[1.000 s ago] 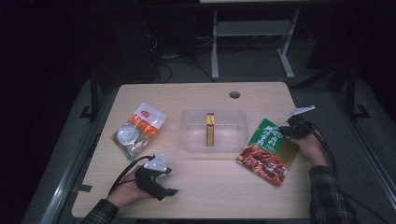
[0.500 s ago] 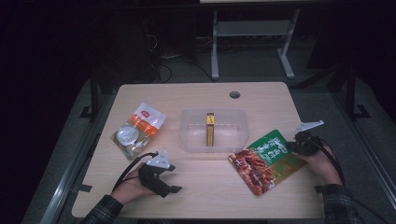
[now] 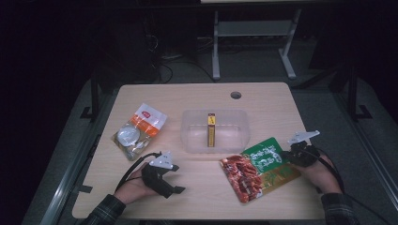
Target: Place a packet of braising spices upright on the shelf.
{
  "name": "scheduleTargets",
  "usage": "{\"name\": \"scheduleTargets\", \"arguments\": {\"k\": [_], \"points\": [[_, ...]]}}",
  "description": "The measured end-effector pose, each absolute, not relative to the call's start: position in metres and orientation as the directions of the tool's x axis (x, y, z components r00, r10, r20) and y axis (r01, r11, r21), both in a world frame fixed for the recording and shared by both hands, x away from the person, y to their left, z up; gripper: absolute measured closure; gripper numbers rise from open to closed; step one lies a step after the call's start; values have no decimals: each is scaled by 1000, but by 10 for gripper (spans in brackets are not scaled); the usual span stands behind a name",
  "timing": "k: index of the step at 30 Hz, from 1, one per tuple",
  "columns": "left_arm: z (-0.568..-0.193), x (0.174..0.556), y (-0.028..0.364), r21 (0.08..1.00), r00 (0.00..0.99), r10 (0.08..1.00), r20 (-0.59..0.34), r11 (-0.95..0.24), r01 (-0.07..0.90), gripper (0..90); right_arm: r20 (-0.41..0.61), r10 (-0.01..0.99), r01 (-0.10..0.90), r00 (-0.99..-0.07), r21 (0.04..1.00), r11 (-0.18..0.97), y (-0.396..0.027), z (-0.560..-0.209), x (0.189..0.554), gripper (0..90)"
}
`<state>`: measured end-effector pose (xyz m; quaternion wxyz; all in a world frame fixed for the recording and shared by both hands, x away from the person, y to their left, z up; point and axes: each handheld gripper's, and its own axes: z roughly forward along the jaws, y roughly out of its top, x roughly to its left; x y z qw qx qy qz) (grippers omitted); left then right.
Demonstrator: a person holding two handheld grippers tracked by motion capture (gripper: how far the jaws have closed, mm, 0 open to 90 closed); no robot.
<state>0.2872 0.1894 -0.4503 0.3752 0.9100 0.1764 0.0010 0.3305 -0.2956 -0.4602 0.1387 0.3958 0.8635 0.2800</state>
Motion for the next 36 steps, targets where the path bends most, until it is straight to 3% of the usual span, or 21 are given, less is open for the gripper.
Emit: {"name": "scheduleTargets", "arguments": {"k": [19, 34, 36], "points": [[-449, 288, 191, 689, 936, 332, -119, -651, 318, 161, 24, 582, 481, -813, 591, 647, -251, -459, 304, 900], [-450, 286, 187, 682, 939, 325, -113, -662, 311, 161, -79, 488, 369, -869, 553, 747, -196, -455, 273, 900], [-449, 286, 186, 682, 940, 323, -111, -663, 308, 161, -49, 458, 353, -888, 566, 745, -186, -456, 270, 900]]}}
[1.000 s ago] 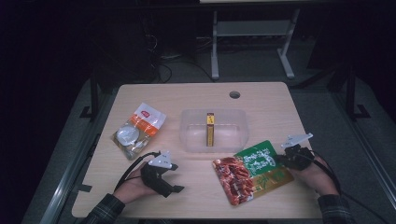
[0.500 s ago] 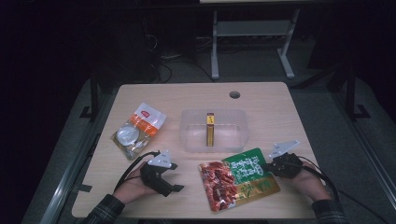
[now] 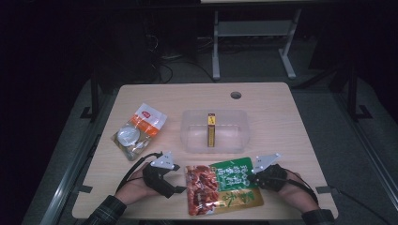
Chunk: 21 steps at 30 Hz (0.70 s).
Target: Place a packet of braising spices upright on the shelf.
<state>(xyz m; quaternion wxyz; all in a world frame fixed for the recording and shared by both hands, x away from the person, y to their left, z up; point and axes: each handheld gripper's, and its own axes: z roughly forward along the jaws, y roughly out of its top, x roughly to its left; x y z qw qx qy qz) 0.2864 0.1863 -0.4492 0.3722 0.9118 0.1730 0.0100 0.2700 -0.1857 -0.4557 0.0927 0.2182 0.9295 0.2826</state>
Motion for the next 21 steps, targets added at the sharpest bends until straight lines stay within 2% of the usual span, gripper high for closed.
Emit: {"name": "scheduleTargets", "arguments": {"k": [12, 21], "points": [[-449, 297, 184, 691, 936, 336, -104, -653, 311, 160, -92, 342, 233, -935, 565, 791, -141, -456, 272, 900], [-452, 309, 171, 683, 944, 312, -110, -666, 300, 160, -81, 338, 230, -938, 586, 777, -136, -457, 279, 900]]}}
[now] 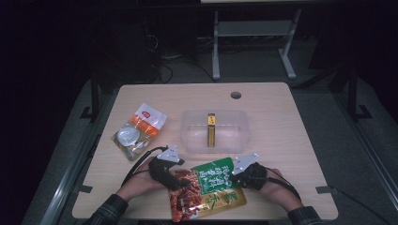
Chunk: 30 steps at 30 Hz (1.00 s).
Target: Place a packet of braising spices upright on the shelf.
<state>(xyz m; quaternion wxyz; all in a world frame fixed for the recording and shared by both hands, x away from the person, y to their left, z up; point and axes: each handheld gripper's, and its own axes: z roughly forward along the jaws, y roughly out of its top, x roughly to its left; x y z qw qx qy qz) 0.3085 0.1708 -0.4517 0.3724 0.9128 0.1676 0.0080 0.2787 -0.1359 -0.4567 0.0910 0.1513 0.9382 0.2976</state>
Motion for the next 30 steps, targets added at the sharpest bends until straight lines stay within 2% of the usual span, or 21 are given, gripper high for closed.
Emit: {"name": "scheduleTargets", "arguments": {"k": [2, 3, 6, 8, 11, 12, 17, 21, 26, 29, 30], "points": [[-453, 311, 168, 678, 945, 307, -115, -671, 301, 160, -38, 354, 255, -934, 623, 740, -139, -452, 278, 894], [-454, 312, 166, 678, 944, 308, -120, -669, 305, 160, -38, 360, 257, -932, 631, 732, -140, -450, 278, 860], [-455, 313, 163, 675, 945, 300, -129, -672, 305, 160, 5, 413, 314, -911, 657, 685, -147, -446, 277, 703], [-457, 312, 160, 670, 949, 288, -131, -680, 299, 160, 75, 463, 387, -883, 672, 631, -154, -445, 275, 581], [-460, 312, 158, 661, 952, 278, -129, -691, 292, 160, 70, 489, 396, -870, 690, 605, -161, -445, 272, 476], [-461, 312, 157, 659, 952, 278, -125, -694, 289, 160, 68, 515, 411, -854, 694, 591, -166, -444, 270, 405], [-464, 313, 155, 644, 956, 264, -131, -710, 284, 160, 61, 558, 430, -827, 709, 559, -173, -444, 264, 331], [-464, 311, 155, 648, 959, 254, -126, -711, 273, 175, 48, 567, 430, -822, 705, 564, -175, -446, 259, 316], [-464, 307, 154, 657, 968, 232, -93, -717, 235, 246, 36, 581, 433, -813, 704, 562, -178, -448, 262, 315], [-463, 306, 154, 657, 972, 221, -81, -721, 219, 363, 26, 588, 430, -809, 708, 560, -179, -448, 262, 315], [-462, 305, 153, 655, 973, 218, -78, -725, 215, 456, 23, 589, 428, -808, 711, 558, -178, -447, 262, 317]]}}
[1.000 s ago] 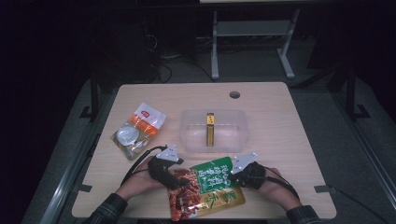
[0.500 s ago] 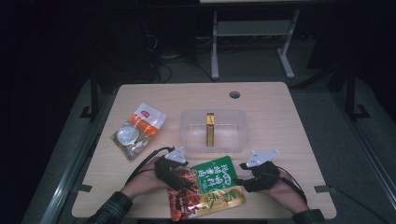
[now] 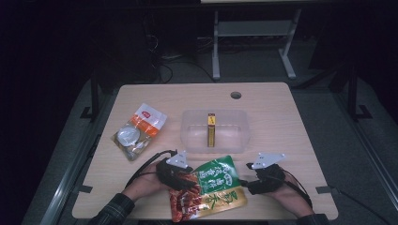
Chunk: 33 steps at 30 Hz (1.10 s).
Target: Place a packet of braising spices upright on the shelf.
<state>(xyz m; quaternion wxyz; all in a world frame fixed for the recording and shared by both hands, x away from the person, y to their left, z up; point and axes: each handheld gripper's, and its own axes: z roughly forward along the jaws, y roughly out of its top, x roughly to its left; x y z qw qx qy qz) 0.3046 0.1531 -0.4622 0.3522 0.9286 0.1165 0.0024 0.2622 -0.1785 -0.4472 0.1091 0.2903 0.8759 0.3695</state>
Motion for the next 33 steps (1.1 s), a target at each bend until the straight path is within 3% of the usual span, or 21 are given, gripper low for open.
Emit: {"name": "scheduleTargets", "arguments": {"k": [1, 4, 12, 19, 27, 33], "points": [[-462, 303, 153, 654, 974, 212, -74, -727, 208, 456, 23, 589, 428, -808, 711, 558, -178, -447, 262, 317], [-460, 299, 150, 644, 976, 209, -62, -738, 199, 603, 10, 595, 422, -804, 715, 558, -178, -446, 262, 319], [-457, 297, 144, 614, 970, 231, -71, -757, 225, 809, 21, 604, 433, -796, 718, 545, -178, -445, 264, 317], [-456, 298, 145, 615, 962, 256, -96, -744, 260, 873, 44, 622, 450, -782, 731, 513, -182, -444, 266, 299], [-450, 298, 158, 658, 947, 294, -129, -689, 303, 891, 148, 616, 487, -774, 761, 429, -190, -437, 268, 228], [-438, 295, 173, 716, 938, 324, -122, -626, 309, 892, 155, 590, 470, -793, 772, 428, -187, -434, 265, 183]]}}
